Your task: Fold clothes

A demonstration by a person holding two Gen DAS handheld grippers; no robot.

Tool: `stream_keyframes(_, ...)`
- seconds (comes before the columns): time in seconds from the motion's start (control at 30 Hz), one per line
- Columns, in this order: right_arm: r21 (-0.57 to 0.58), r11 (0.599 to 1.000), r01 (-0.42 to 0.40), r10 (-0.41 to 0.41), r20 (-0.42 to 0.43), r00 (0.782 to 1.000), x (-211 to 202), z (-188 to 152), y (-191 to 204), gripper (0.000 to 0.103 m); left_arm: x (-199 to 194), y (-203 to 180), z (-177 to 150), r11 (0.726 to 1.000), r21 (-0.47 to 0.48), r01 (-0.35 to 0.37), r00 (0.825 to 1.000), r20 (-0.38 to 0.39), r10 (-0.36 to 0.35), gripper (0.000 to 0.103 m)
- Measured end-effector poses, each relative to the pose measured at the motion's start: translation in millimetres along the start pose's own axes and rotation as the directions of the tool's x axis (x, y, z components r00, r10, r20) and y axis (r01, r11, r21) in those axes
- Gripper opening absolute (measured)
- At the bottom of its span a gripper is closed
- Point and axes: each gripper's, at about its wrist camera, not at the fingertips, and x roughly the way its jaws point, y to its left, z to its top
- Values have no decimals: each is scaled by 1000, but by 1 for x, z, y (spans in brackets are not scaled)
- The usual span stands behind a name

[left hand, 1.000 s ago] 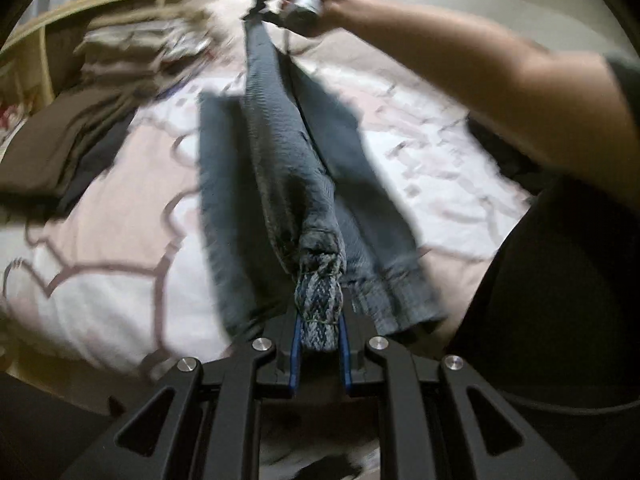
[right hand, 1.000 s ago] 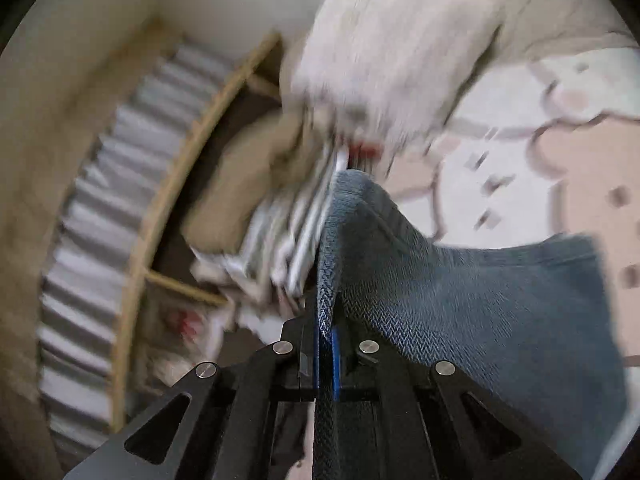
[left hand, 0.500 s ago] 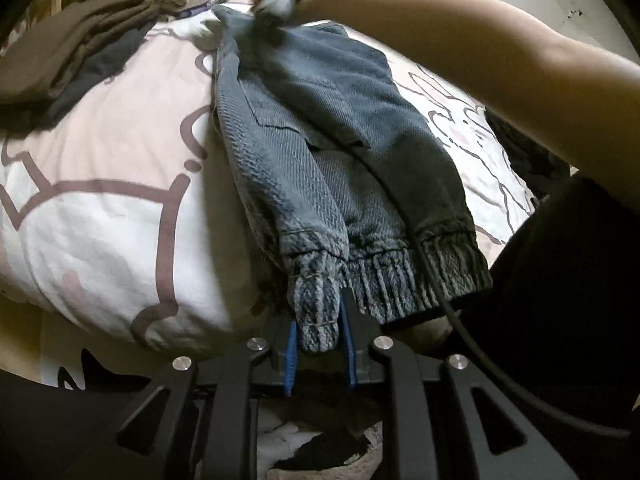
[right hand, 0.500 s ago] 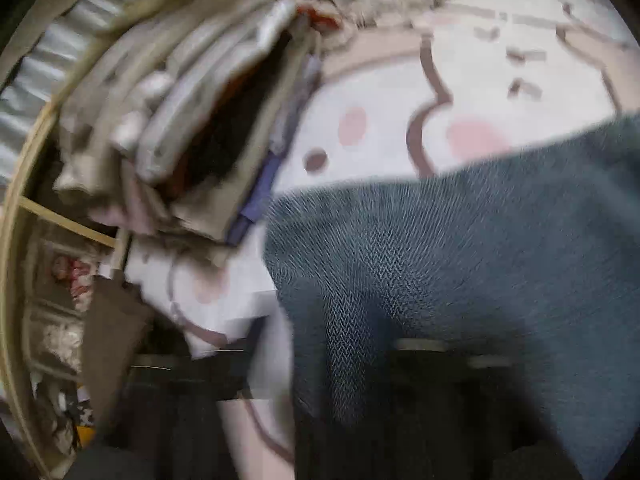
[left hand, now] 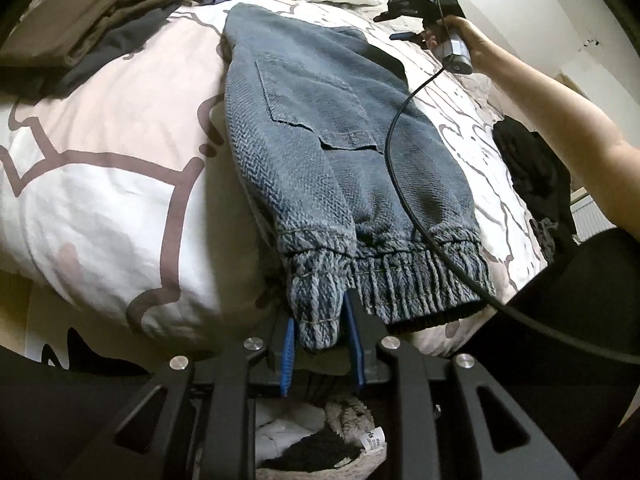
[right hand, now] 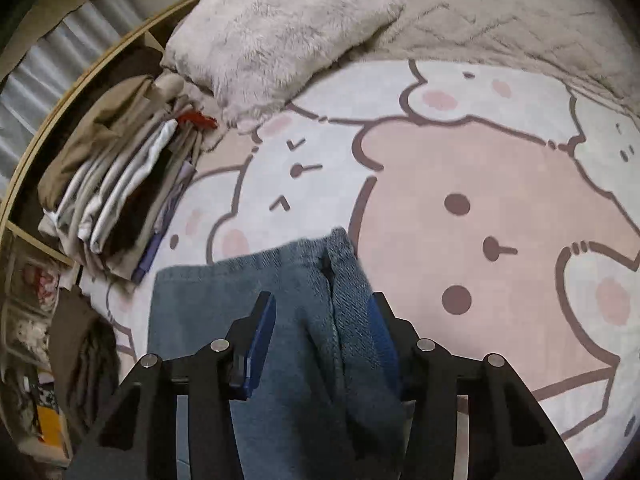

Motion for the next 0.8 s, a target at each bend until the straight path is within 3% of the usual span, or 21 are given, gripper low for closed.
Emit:
stream_keyframes(0.13, -36, 999, -25, 24, -39, 999, 25, -7, 11, 49, -1, 1, 0, 1000, -5, -19, 1000, -6, 19, 24)
stream_keyframes(0.2, -68, 998, 8, -12, -52, 999, 36, -9, 21, 46, -1, 0, 1, 1000, -6, -29, 1000, -9, 29, 24)
stream_keyframes(0.27, -99, 995, 22, -28, -57, 998, 44, -10, 27, 31, -1, 0, 3, 999, -7, -39, 999, -12, 39, 24)
stream_keyframes(0.3, -113, 993, 28, -36, -65, 997, 49, -11, 31, 20, -1, 1, 4, 999, -7, -41, 999, -13, 41, 24)
stream_keyframes(0.33, -129, 991, 37, -47, -73, 996, 53, -12, 35, 2, -1, 0, 5, 999, -3, -43, 999, -14, 43, 24)
stream_keyframes(0.47, -198, 954, 226, -232, -7, 973, 46, -7, 35, 2, -4, -6, 5, 998, 39, -45, 999, -7, 45, 24)
stream_keyframes(0.6, -85, 950, 300, -303, -18, 953, 35, 0, -10, 2, -3, -4, 4, 997, 55, -49, 999, -7, 50, 24)
stream_keyframes(0.67, -59, 958, 279, -282, -41, 959, 32, -6, -23, 2, -2, 1, 5, 998, 38, -39, 999, -11, 40, 24)
stream_keyframes(0.8, -19, 984, 179, -177, 84, 981, -25, -6, -9, 6, 0, 10, 5, 1000, 6, -27, 999, -22, 27, 24)
